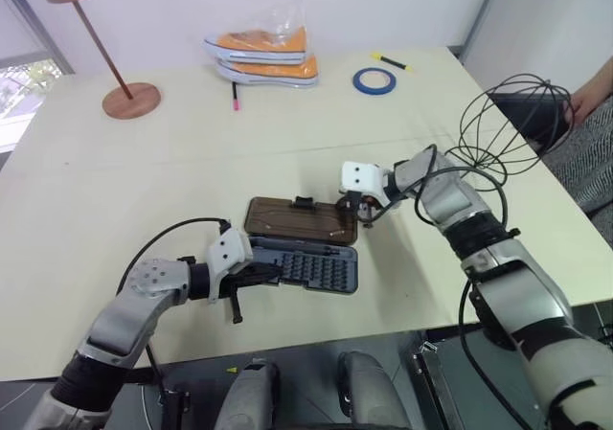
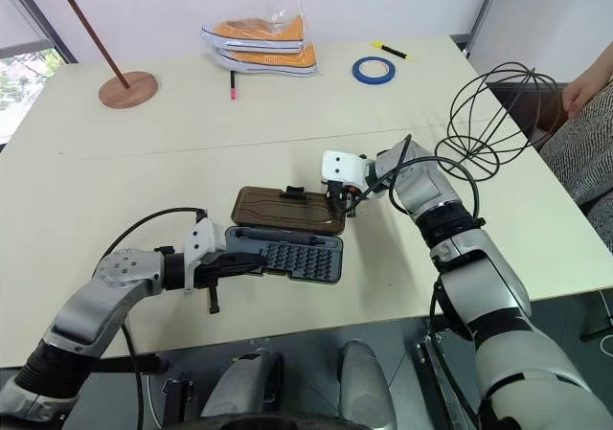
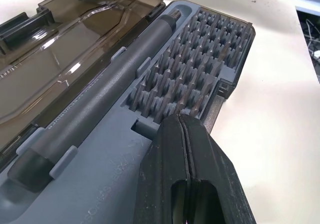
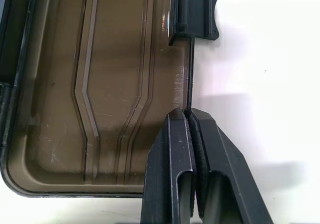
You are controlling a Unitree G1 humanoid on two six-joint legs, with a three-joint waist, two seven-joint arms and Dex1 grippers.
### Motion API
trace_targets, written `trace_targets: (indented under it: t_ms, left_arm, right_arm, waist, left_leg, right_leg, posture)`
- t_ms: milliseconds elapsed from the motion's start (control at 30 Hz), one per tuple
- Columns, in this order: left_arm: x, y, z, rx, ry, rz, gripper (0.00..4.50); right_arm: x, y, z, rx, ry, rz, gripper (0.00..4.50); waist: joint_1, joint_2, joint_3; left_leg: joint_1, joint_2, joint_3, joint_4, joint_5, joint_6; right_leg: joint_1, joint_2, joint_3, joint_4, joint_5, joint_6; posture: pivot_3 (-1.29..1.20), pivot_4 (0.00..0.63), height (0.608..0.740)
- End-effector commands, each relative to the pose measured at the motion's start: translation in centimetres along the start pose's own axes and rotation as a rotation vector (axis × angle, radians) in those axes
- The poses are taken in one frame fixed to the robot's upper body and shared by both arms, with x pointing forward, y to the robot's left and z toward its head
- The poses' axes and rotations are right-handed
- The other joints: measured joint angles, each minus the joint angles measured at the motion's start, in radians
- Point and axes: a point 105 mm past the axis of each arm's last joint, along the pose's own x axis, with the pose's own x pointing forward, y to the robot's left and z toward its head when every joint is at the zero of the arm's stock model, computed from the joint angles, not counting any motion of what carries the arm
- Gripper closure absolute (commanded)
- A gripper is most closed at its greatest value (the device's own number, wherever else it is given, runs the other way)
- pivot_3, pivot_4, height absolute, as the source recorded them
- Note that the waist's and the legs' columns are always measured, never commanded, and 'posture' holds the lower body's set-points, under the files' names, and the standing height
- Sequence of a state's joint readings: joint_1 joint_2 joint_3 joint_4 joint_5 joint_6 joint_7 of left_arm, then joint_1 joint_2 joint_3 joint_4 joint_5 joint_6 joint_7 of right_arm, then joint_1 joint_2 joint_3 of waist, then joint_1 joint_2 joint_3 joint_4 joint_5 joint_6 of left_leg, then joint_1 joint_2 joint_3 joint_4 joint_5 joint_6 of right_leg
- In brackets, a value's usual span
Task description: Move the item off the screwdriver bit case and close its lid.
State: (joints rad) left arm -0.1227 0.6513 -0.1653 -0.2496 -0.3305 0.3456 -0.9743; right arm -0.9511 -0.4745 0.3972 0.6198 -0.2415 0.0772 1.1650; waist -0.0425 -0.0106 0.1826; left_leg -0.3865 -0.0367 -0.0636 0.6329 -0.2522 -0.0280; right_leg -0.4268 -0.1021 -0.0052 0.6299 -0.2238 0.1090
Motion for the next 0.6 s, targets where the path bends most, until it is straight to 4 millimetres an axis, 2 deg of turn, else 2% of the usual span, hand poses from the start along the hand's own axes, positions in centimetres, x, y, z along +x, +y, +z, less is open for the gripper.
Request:
trace_targets:
  t_ms: [33,400,600]
  left_arm:
    - [-0.1,0.0,0.5,0.025,-0.007,0.000,4.50]
    - [0.1,0.5,0.1,0.029,-0.002,-0.006,4.50]
    - [0.2,1.0,-0.3,0.023,-0.009,0.015,4.50]
  right_arm:
    - [-0.7,-0.8,1.5,-0.086,-0.023,-0.065,4.48]
    - [-2.4,-1.4,3.2,-0.244,-0.031,-0.164,4.48]
    - [-3.2,-1.5,4.3,-0.343,-0.044,-0.276,4.48]
  waist:
    - [0.000,0.000,0.000]
    - [0.003,0.000,0.000]
    - [0.005,0.000,0.000]
  left_leg:
    - [0.000,0.000,0.000,0.000,0.000,0.000]
    - [0.000,0.000,0.000,0.000,0.000,0.000]
    - [-0.001,0.000,0.000,0.000,0.000,0.000]
  right_leg:
    - [0.000,0.000,0.000,0.000,0.000,0.000]
    - [0.000,0.000,0.000,0.000,0.000,0.000]
    - [0.000,0.000,0.000,0.000,0.000,0.000]
  posture:
    - [0.00,0.150,0.740]
    - [0.00,0.150,0.740]
    - [0.00,0.150,0.740]
